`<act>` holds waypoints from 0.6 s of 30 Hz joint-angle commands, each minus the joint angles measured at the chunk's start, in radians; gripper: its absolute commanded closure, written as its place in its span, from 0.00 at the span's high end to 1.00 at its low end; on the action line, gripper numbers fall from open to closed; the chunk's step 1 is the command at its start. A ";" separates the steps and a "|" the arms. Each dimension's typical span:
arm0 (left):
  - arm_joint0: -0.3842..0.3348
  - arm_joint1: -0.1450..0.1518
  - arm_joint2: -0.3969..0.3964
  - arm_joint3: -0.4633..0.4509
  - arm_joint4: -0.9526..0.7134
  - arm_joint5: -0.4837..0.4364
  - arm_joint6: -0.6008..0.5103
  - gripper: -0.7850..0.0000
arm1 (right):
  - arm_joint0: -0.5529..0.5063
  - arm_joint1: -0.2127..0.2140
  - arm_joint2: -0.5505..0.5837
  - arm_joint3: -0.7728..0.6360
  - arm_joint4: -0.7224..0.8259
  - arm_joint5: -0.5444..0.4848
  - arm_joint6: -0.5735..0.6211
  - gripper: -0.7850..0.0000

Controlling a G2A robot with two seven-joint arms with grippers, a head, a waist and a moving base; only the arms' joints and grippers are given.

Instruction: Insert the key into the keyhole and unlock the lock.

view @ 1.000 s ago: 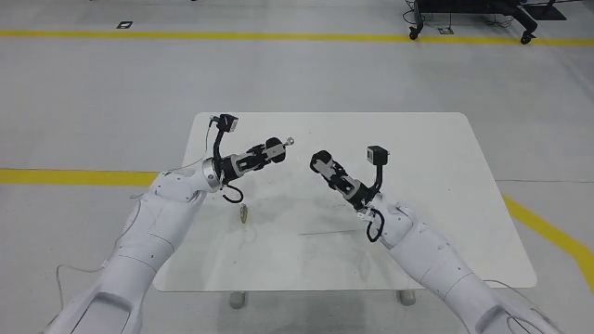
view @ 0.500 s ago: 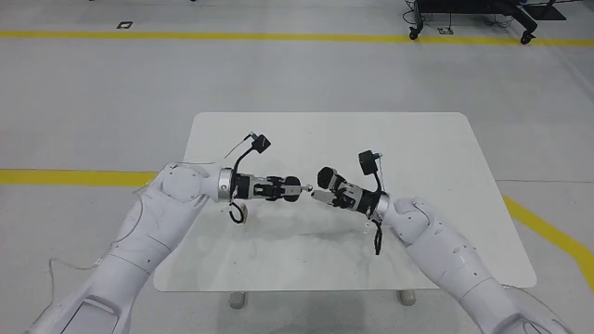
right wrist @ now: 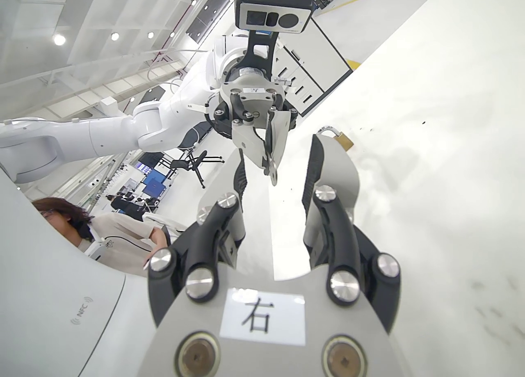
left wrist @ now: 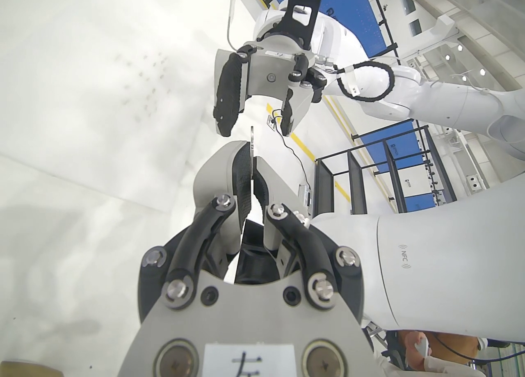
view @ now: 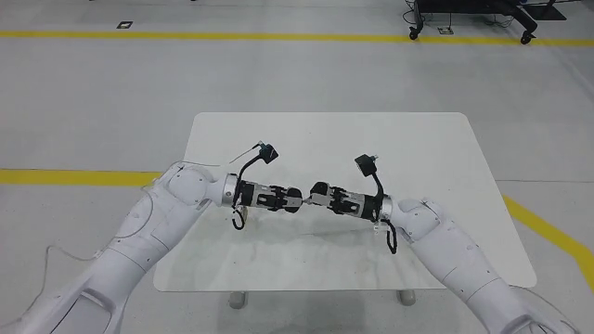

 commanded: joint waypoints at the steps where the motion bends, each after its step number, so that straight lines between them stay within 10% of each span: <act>1: -0.010 0.003 0.019 0.006 -0.007 -0.009 0.010 0.00 | 0.004 -0.001 -0.004 0.003 0.010 0.003 0.012 0.33; 11: -0.044 0.018 0.084 0.023 -0.041 -0.055 0.056 0.00 | 0.027 -0.009 -0.034 0.030 0.080 0.017 0.082 0.30; 18: -0.064 0.027 0.126 0.026 -0.057 -0.072 0.072 0.00 | 0.040 -0.014 -0.046 0.045 0.099 0.008 0.107 0.00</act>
